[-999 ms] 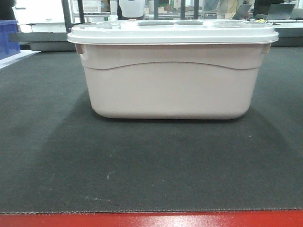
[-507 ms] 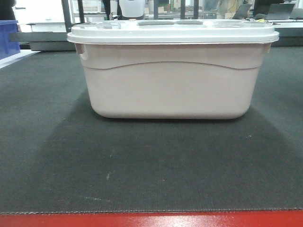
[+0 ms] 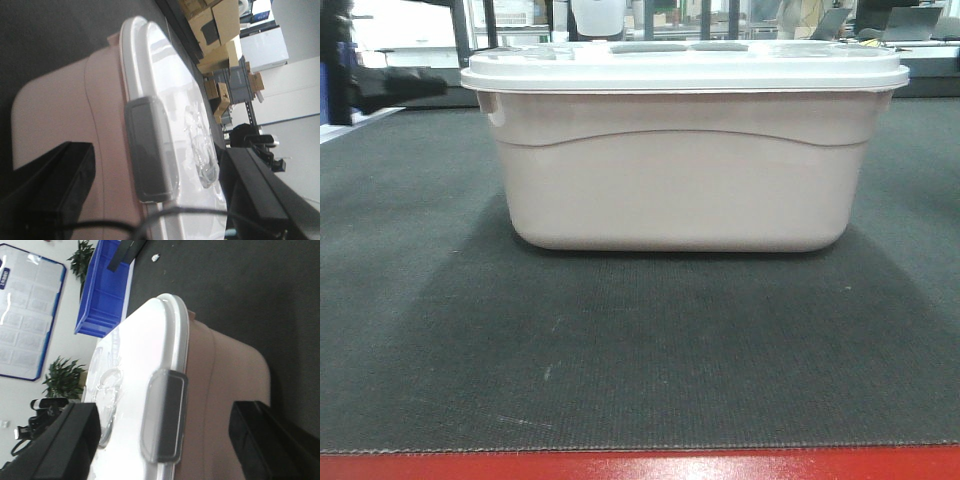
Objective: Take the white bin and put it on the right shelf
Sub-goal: 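Close both grippers on the lid rims and lift the pink bin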
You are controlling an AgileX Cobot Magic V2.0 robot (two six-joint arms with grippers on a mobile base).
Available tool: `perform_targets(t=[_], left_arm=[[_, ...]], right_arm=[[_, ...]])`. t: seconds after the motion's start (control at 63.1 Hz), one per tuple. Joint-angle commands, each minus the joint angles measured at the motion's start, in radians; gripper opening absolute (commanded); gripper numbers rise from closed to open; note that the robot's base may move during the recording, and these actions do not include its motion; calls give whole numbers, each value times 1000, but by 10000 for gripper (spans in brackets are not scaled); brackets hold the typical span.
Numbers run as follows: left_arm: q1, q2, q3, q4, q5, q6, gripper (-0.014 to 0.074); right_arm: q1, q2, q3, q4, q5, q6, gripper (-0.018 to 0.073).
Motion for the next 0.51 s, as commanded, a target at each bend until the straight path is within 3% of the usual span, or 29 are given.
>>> perform_targets(t=[0.0, 0.491], left_arm=[[-28, -38, -33, -88, 42, 16, 421], [-99, -24, -33, -131, -26, 18, 421]], right_arm=[[26, -20, -31, 119, 102, -41, 622], [148, 51, -31, 173, 63, -93, 622]])
